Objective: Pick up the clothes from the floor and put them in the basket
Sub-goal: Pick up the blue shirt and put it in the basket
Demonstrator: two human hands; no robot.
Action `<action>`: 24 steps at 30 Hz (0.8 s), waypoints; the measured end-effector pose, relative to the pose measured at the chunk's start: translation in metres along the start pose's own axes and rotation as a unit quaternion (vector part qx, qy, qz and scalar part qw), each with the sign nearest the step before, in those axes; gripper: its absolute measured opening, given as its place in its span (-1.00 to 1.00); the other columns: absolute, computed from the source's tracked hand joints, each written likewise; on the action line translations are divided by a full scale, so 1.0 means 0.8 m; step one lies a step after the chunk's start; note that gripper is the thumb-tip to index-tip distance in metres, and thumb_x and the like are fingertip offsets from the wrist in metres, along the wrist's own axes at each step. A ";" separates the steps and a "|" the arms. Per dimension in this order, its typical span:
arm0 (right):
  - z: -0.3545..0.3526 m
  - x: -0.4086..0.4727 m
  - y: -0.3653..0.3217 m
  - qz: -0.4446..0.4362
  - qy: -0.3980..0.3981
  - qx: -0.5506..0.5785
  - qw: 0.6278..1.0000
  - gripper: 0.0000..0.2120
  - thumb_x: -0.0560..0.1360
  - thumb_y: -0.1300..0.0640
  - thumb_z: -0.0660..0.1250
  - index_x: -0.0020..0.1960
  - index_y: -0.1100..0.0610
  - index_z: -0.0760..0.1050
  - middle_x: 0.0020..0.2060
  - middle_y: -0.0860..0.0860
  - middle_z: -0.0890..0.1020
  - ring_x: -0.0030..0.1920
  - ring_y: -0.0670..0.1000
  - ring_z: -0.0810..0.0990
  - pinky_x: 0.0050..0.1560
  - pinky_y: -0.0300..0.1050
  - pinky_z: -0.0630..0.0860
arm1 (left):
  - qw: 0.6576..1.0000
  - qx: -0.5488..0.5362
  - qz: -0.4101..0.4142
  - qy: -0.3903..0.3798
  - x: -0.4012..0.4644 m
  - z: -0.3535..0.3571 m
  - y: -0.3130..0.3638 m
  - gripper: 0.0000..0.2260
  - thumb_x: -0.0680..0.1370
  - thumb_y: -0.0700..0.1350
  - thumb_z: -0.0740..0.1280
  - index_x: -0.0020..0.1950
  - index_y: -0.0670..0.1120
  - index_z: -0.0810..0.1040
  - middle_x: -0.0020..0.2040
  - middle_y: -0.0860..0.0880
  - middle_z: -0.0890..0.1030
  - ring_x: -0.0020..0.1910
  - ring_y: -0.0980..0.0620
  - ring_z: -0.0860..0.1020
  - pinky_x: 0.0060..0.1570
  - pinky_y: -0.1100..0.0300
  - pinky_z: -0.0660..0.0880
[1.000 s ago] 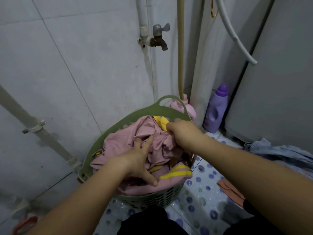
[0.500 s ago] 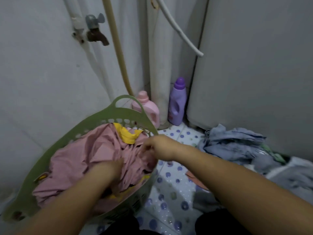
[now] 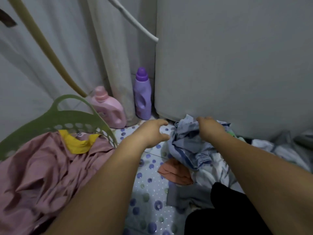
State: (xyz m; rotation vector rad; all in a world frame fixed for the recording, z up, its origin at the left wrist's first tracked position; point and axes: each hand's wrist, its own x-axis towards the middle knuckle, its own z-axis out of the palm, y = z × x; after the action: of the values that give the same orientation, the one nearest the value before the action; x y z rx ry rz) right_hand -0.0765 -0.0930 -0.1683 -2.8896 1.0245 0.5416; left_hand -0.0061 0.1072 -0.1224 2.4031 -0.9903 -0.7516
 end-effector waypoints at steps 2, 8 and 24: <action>0.016 0.018 0.007 -0.012 0.045 0.015 0.999 -0.52 0.52 0.25 0.20 0.42 0.11 0.24 0.33 0.20 0.38 0.35 0.24 0.36 0.27 0.14 0.37 | 1.000 -0.007 -0.018 -0.007 0.014 0.027 -0.013 -0.52 0.53 -0.05 0.35 0.44 0.01 0.35 0.38 -0.10 0.44 0.28 -0.06 0.49 0.24 0.17 0.41; 0.049 0.057 -0.008 -0.018 0.062 -0.092 0.994 -0.57 0.56 0.16 0.17 0.42 0.01 0.28 0.48 0.14 0.16 0.51 0.20 0.04 0.44 0.29 0.01 | 0.996 -0.028 -0.071 -0.037 0.048 0.048 -0.038 -0.53 0.55 -0.06 0.31 0.45 0.01 0.32 0.39 -0.10 0.42 0.33 -0.06 0.43 0.29 0.11 0.39; -0.135 0.004 -0.057 -0.257 0.132 0.674 0.680 -0.76 0.55 0.34 0.22 -0.22 0.07 0.39 -0.37 -0.08 0.54 -0.36 -0.20 0.49 -0.19 -0.31 0.46 | 0.946 -0.246 -0.107 0.179 0.059 0.049 -0.052 -0.26 0.49 -0.10 0.40 0.54 0.09 0.03 0.42 -0.13 0.37 0.34 -0.18 0.42 0.25 -0.01 0.46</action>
State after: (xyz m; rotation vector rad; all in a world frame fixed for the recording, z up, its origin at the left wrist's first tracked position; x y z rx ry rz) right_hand -0.0126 -0.0744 -0.0720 -1.6637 0.2387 -0.5249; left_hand 0.0183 0.0927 -0.1912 2.1102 -0.3448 -0.5241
